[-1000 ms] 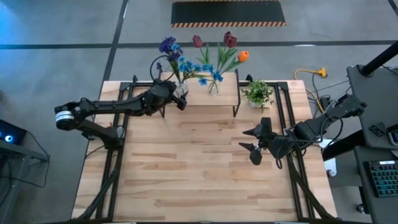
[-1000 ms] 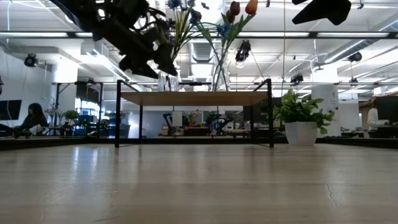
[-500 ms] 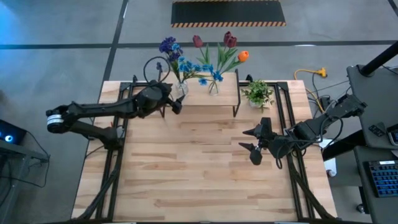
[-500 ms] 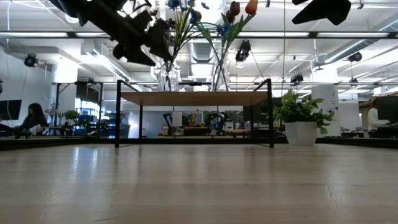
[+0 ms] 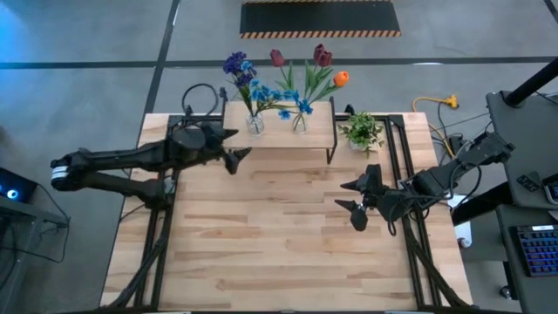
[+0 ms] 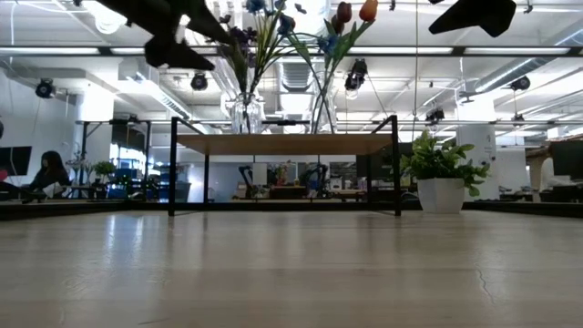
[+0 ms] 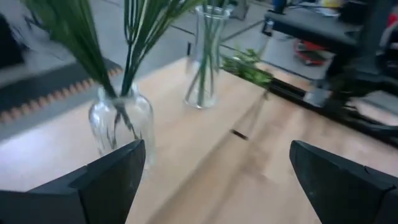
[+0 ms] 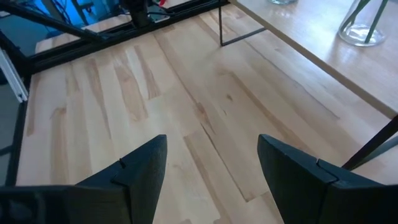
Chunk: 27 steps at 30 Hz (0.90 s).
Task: Pick and place flowers into a vace then onto a shelf
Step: Return to Home Position
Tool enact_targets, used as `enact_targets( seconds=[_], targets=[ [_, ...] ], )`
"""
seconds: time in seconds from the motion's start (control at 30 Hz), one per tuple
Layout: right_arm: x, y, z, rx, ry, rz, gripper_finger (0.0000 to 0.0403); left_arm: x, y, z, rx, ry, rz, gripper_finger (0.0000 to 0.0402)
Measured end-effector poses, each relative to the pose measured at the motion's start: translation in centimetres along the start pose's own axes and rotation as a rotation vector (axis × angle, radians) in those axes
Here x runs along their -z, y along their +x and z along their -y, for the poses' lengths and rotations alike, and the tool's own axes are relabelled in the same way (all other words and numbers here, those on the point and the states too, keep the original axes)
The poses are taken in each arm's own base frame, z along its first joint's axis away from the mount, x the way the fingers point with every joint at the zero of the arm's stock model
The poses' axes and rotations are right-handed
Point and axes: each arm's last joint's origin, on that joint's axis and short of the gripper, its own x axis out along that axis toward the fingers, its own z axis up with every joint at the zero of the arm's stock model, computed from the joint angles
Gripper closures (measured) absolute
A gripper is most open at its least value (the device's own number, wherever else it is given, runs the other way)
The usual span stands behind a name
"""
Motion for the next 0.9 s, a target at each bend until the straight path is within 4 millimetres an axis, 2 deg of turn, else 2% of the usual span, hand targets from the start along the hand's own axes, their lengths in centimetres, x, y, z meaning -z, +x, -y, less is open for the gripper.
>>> enact_targets(
  seconds=[0.1,0.23,0.43,0.63,0.8,0.9],
  targets=[
    [-0.3,-0.3,-0.1,-0.026,0.008,-0.010,0.0161,0.0,-2.0,-0.3,0.072,-0.083,-0.042,0.0019],
    [-1.6,-1.7,-0.1,-0.102,-0.013,-0.030,0.0161,0.1,-4.4,-0.6,0.286,-0.151,-0.093,0.0019],
    [-3.4,-4.0,0.9,-0.162,-0.115,0.037,0.0161,-0.7,-7.1,-0.7,0.562,0.008,0.047,0.0019],
    [-3.7,-6.0,2.8,-0.189,-0.202,0.117,0.0161,-0.9,-8.6,-1.3,0.578,0.174,0.152,0.0019],
    [-3.0,-7.1,4.6,-0.209,-0.239,0.171,0.0161,0.7,-8.7,-1.8,0.575,0.246,0.198,0.0019],
    [-2.2,-7.4,5.5,-0.278,-0.240,0.240,0.0161,1.9,-8.7,-2.1,0.583,0.242,0.279,0.0020]
  ],
)
